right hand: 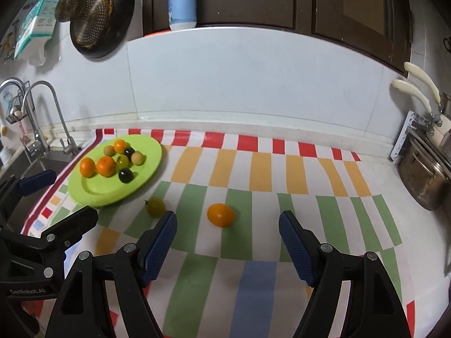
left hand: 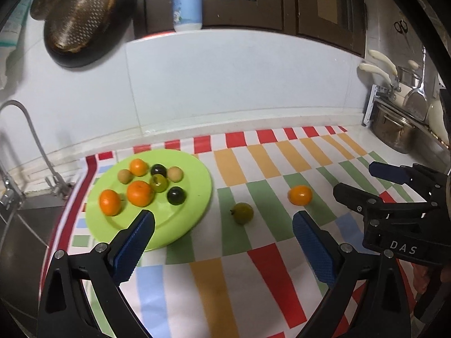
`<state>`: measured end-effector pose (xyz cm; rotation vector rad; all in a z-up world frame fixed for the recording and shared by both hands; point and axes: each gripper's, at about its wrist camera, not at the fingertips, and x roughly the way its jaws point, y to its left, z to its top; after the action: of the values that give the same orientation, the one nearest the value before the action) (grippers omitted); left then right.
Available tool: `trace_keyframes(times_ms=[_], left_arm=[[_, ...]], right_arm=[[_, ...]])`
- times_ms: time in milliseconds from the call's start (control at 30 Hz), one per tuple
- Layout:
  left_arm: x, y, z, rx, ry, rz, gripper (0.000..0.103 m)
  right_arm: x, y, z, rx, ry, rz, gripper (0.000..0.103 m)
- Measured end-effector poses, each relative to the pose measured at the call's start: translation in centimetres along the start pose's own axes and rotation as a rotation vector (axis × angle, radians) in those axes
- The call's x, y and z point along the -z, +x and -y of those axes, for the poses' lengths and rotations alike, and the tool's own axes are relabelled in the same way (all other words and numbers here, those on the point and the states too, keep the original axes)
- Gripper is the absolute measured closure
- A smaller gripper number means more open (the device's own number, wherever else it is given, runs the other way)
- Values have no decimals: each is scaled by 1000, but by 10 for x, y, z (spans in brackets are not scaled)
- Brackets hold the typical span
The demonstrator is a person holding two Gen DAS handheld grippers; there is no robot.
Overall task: Organize fruits
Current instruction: 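Lift both tools off the plate and move toward the last two fruits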
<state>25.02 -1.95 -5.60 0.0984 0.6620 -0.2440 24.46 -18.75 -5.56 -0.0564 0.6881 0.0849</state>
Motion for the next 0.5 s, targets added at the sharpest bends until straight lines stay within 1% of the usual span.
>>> trace_keyframes(times_ms=[100, 167, 233, 433, 500], left_arm=[[2, 16, 1, 21, 1, -27, 7], [3, 26, 2, 35, -4, -51, 12], [4, 35, 2, 45, -6, -66, 14], [5, 58, 6, 83, 11, -108, 30], [7, 66, 8, 114, 16, -119, 35]], right_arm=[[1, 9, 3, 1, -4, -10, 28], [2, 16, 5, -1, -5, -22, 28], [3, 23, 7, -5, -5, -34, 28], [6, 48, 7, -17, -21, -78, 29], [6, 54, 7, -21, -26, -89, 33]])
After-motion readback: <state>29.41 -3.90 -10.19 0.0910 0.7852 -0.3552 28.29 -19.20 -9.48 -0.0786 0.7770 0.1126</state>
